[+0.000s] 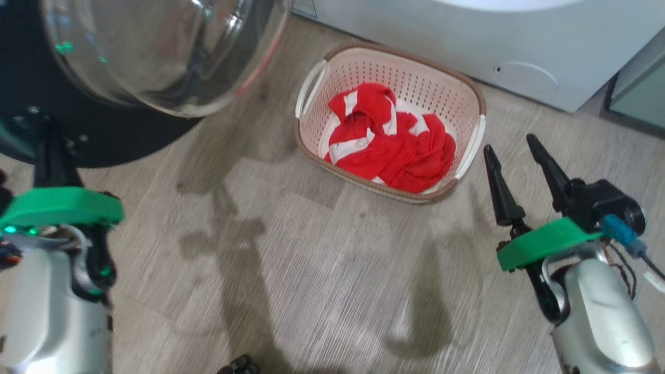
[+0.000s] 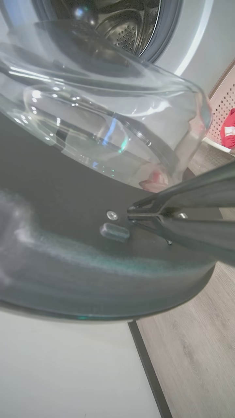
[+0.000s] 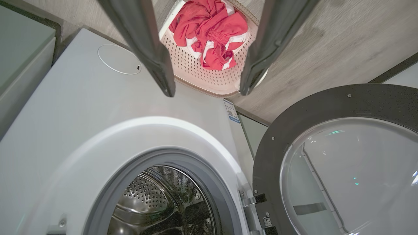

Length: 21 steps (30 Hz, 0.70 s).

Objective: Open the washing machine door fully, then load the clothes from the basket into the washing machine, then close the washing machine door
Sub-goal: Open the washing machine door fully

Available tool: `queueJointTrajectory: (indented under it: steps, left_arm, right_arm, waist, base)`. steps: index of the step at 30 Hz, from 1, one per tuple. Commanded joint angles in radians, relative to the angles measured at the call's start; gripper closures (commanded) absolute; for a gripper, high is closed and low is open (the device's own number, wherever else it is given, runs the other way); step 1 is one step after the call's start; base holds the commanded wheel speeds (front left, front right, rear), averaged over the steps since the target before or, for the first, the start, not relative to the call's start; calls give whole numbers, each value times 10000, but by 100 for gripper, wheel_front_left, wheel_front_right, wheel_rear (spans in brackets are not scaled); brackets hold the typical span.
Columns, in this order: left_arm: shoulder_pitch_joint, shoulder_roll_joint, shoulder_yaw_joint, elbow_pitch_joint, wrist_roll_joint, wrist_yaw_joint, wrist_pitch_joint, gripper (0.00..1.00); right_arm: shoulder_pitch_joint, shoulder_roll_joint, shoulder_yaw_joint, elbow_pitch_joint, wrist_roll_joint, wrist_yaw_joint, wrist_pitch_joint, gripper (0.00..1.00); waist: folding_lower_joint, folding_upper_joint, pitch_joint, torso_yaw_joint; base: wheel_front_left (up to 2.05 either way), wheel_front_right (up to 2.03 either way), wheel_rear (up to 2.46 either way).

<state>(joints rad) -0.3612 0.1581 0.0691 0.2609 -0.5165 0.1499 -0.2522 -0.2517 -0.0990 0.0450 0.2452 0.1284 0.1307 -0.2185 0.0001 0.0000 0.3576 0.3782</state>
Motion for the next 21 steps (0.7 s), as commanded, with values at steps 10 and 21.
queueJointTrajectory:
  steps: [10, 21]
  left_arm:
    - [-1457, 343, 2434, 907, 473, -1077, -94, 100]
    - [-2332, 325, 4417, 1799, 1393, -2116, -95, 100]
  right_arm:
    - [-689, -145, 247, -600, -174, 0, 187, 0]
    - [-893, -128, 238, -513, -168, 0, 130, 0]
  waist:
    - [-1, 0, 762, -149]
    - [-1, 0, 919, -312]
  base:
    - [0, 0, 0]
    - [0, 0, 0]
